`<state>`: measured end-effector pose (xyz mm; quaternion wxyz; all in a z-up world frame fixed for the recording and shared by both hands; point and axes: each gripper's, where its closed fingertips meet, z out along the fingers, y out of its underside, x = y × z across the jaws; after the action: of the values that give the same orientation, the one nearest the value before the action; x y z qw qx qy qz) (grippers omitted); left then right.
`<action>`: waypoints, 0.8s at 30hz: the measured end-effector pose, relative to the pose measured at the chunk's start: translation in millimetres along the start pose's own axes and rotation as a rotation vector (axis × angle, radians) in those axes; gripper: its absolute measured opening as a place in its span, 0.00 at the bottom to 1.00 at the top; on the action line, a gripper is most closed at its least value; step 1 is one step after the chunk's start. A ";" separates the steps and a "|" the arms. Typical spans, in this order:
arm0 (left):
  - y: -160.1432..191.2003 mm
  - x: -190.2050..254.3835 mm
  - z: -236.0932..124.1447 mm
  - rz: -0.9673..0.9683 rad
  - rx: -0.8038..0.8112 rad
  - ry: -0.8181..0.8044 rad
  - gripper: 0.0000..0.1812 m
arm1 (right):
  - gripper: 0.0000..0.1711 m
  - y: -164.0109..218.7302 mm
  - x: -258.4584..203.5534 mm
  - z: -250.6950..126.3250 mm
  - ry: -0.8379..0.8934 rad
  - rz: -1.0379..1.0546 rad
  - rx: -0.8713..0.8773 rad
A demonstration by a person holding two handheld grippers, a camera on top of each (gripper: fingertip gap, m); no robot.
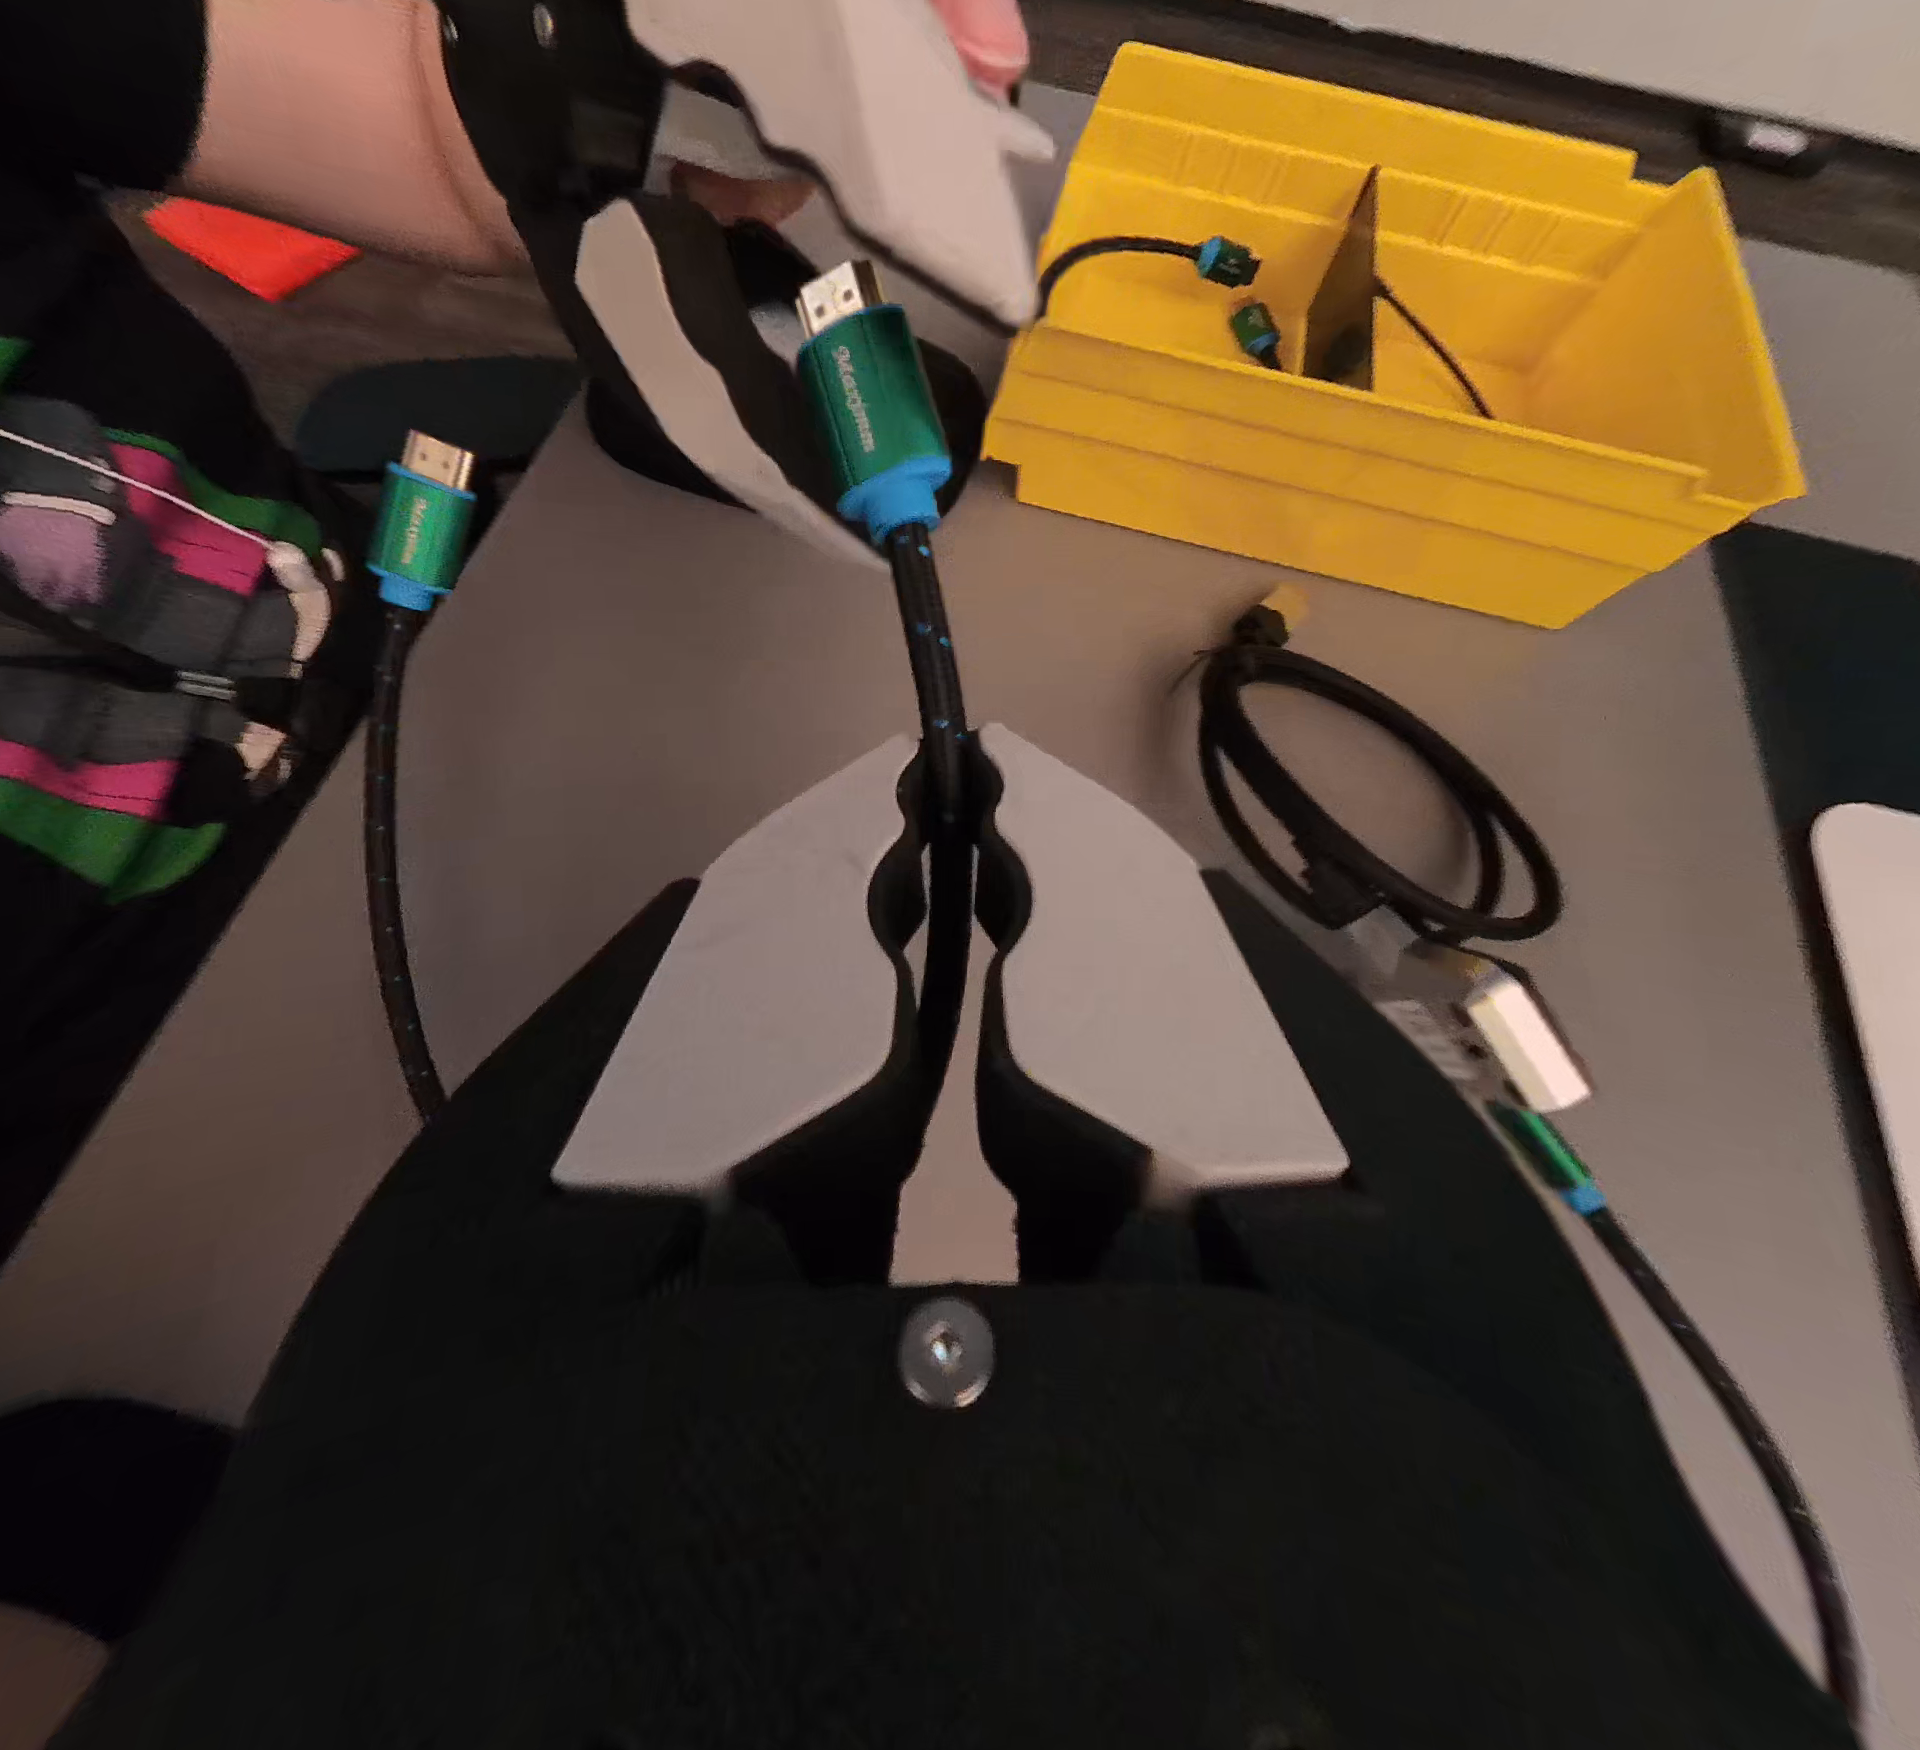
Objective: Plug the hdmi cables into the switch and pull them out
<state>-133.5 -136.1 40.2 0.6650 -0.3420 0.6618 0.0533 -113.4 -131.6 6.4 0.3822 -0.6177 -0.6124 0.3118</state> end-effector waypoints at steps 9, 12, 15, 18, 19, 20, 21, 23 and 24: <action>-4.0 11.2 5.0 0.192 0.068 0.101 0.11 | 0.03 16.7 -8.7 1.0 -0.141 0.141 -0.032; -0.1 20.3 5.9 0.250 0.029 0.151 0.09 | 0.03 24.6 -10.4 3.8 -0.162 0.163 -0.067; 3.5 20.6 7.3 0.166 -0.021 0.197 0.09 | 0.04 21.7 -4.4 2.4 -0.119 0.095 -0.041; -0.8 11.9 4.2 -0.029 -0.009 0.252 0.09 | 0.14 2.4 -2.2 -10.3 -0.037 -0.009 0.036; -3.4 8.1 2.5 -0.117 0.002 0.279 0.09 | 0.16 -7.6 -3.9 -18.4 -0.007 -0.053 0.075; -5.6 5.1 0.6 -0.203 0.014 0.317 0.09 | 0.18 -19.1 -7.1 -28.6 0.019 -0.095 0.122; -7.5 0.8 -1.3 -0.278 0.028 0.345 0.09 | 0.21 -32.4 -10.7 -40.8 0.049 -0.136 0.179; -13.3 -9.1 -6.3 -0.426 0.082 0.392 0.09 | 0.22 -62.1 -20.1 -72.8 0.119 -0.224 0.332; -16.4 -14.5 -8.9 -0.500 0.110 0.417 0.09 | 0.23 -77.1 -21.5 -92.6 0.183 -0.261 0.429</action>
<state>-134.1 -147.7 60.7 0.5250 -0.4610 0.6813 -0.2185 -75.6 -164.7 118.0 0.5950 -0.4641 -0.5698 0.3255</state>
